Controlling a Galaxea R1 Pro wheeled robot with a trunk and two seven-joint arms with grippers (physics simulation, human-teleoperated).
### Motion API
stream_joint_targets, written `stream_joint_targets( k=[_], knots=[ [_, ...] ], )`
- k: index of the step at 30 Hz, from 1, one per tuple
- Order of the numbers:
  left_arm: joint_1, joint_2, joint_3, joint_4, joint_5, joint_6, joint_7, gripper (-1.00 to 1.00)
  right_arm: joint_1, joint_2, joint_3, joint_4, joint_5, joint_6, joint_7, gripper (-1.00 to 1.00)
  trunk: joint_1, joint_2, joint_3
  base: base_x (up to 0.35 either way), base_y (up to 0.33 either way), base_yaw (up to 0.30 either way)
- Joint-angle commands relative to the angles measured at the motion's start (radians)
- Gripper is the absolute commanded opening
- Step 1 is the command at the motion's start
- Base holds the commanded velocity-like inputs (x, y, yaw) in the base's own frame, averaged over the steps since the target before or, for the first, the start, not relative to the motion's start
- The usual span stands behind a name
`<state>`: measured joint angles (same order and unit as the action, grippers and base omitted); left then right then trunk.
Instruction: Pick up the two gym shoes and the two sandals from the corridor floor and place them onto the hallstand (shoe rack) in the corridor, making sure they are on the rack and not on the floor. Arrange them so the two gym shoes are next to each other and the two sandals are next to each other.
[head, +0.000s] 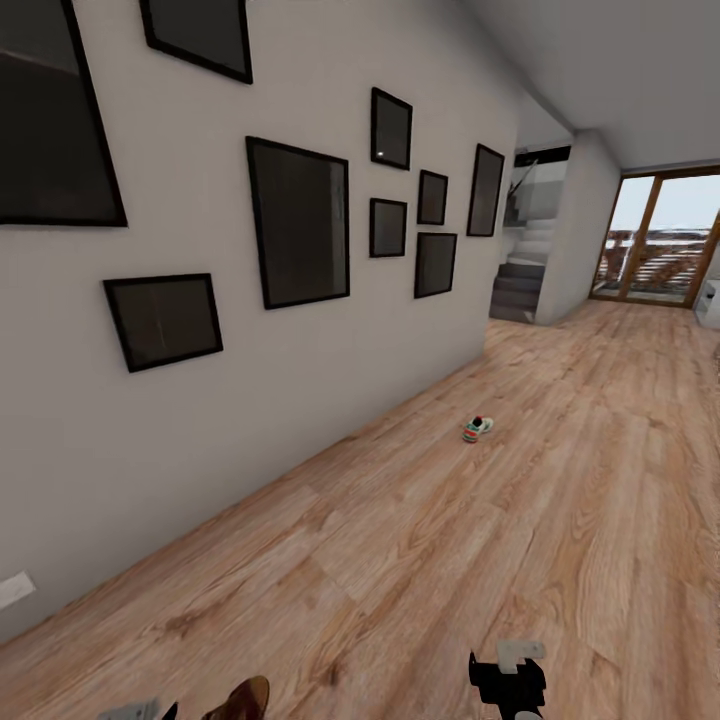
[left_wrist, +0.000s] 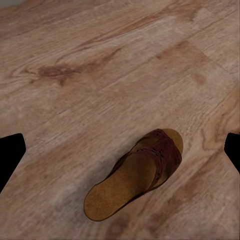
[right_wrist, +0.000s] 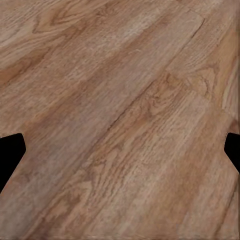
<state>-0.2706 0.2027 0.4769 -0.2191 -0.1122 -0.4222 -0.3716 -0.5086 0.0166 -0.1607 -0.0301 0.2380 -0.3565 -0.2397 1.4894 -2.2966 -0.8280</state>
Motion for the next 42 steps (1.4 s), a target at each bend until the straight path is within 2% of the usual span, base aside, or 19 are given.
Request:
stream_joint_targets(
  k=[1, 42],
  knots=[
    [-0.001, 0.000, 0.009, 0.001, -0.010, -0.004, -0.003, 1.00, -0.001, 0.000, -0.008, 0.001, 0.011, -0.002, -0.004, 1.00, -0.001, 0.000, -0.001, -0.124, 0.000, 0.000],
    [-0.001, 0.001, 0.009, 0.001, -0.010, -0.004, -0.003, 1.00, -0.001, 0.000, -0.008, 0.001, 0.011, -0.002, -0.004, 1.00, -0.001, 0.000, -0.001, -0.010, 0.000, 0.000]
  ],
)
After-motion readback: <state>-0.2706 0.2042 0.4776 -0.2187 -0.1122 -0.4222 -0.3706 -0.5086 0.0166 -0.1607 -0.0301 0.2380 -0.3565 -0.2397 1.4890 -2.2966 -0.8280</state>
